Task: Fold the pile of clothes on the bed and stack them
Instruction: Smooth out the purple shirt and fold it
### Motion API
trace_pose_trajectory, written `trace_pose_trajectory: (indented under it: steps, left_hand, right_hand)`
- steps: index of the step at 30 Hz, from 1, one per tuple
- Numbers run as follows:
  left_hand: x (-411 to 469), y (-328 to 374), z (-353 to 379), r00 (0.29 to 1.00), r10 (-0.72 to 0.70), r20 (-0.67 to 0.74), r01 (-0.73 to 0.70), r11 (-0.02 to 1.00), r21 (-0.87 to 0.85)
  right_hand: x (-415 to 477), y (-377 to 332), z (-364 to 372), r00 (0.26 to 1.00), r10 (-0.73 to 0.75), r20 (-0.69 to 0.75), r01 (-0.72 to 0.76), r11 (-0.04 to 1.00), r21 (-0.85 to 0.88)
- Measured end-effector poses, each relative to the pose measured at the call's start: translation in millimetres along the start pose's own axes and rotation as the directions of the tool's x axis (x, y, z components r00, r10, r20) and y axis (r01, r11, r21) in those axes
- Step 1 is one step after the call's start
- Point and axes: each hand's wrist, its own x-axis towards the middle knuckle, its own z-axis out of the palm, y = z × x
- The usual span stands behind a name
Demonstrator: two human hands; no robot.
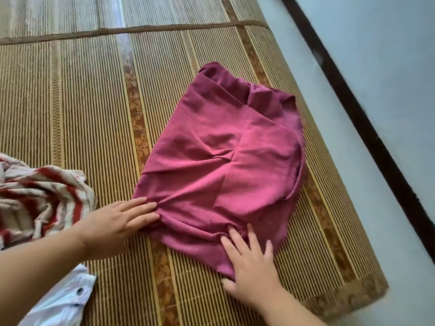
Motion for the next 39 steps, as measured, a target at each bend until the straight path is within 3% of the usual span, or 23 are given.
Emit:
trace_pose_trajectory:
  steps: [3, 5, 8, 11, 14, 17, 19, 22, 25, 27, 29, 30, 35, 37, 39]
  left_hand:
    - [4.0, 4.5, 0.1, 0.988, -0.019, -0.152, 0.009, 0.997, -0.072]
    - [10.7, 12.4, -5.8, 0.975, 0.027, -0.222, -0.039, 0.998, -0.051]
    - [17.8, 32.1, -13.1, 0.989, 0.077, -0.129, -0.085, 0.995, -0.050]
    - [14.8, 61.4, -14.2, 0.978, 0.203, -0.044, -0.206, 0.975, -0.081]
    - [7.0, 91.0, -6.4, 0.936, 0.338, -0.095, -0.340, 0.941, 0.001]
    - [8.1, 93.9, -9.5, 0.972, 0.225, 0.068, -0.227, 0.974, 0.025]
    - [14.2, 86.9, -0.9, 0.965, 0.231, 0.120, -0.241, 0.968, 0.072]
    - [21.9, 77.6, 12.9, 0.969, 0.214, 0.121, -0.208, 0.976, -0.055]
    - [26.3, 76.3, 10.3, 0.985, 0.169, 0.040, -0.153, 0.953, -0.261]
    - [24.8, 81.4, -4.9, 0.997, 0.053, 0.049, -0.015, 0.809, -0.587]
    - [16.4, 84.3, -20.6, 0.990, -0.102, 0.099, 0.133, 0.420, -0.898]
    - [12.2, 84.2, -28.8, 0.981, -0.150, 0.125, 0.159, 0.241, -0.957]
    - [-5.0, 77.8, -53.9, 0.920, -0.293, 0.260, 0.156, -0.336, -0.929]
    - [-10.9, 79.2, -63.9, 0.914, -0.267, 0.306, 0.156, -0.466, -0.871]
    - [-15.7, 80.3, -73.4, 0.920, -0.199, 0.338, 0.186, -0.538, -0.822]
  right_hand:
    - [1.3, 12.4, -6.9, 0.989, -0.001, -0.146, -0.015, 0.993, -0.113]
    - [3.8, 25.0, -13.9, 0.997, -0.015, -0.074, 0.005, 0.992, -0.126]
    - [2.1, 51.6, -18.8, 0.998, -0.024, 0.063, 0.026, 0.999, -0.035]
    - [-13.5, 80.5, -24.9, 0.981, -0.055, 0.185, 0.066, 0.996, -0.053]
    - [-26.4, 102.3, -25.5, 0.968, -0.110, 0.225, 0.141, 0.982, -0.126]
    - [-32.5, 113.7, -13.6, 0.966, -0.125, 0.228, 0.168, 0.969, -0.181]
    - [-32.1, 118.1, -6.0, 0.974, -0.094, 0.204, 0.131, 0.976, -0.176]
    - [-30.3, 125.3, -2.8, 0.985, -0.056, 0.165, 0.073, 0.993, -0.096]
    - [-35.4, 127.8, -14.8, 0.993, -0.007, 0.117, -0.029, 0.954, 0.299]
    - [-45.1, 126.8, -32.0, 0.992, 0.055, 0.115, -0.113, 0.791, 0.601]
    - [-57.0, 126.7, -52.4, 0.989, 0.075, 0.129, -0.148, 0.589, 0.794]
    - [-62.6, 128.9, -62.8, 0.990, 0.074, 0.117, -0.138, 0.520, 0.843]
    - [-82.0, 138.6, -111.1, 0.988, 0.142, 0.054, -0.091, 0.270, 0.958]
    - [-83.0, 138.2, -125.8, 0.988, 0.153, 0.034, -0.062, 0.183, 0.981]
    - [-80.9, 138.0, -138.4, 0.986, 0.158, 0.048, -0.052, 0.021, 0.998]
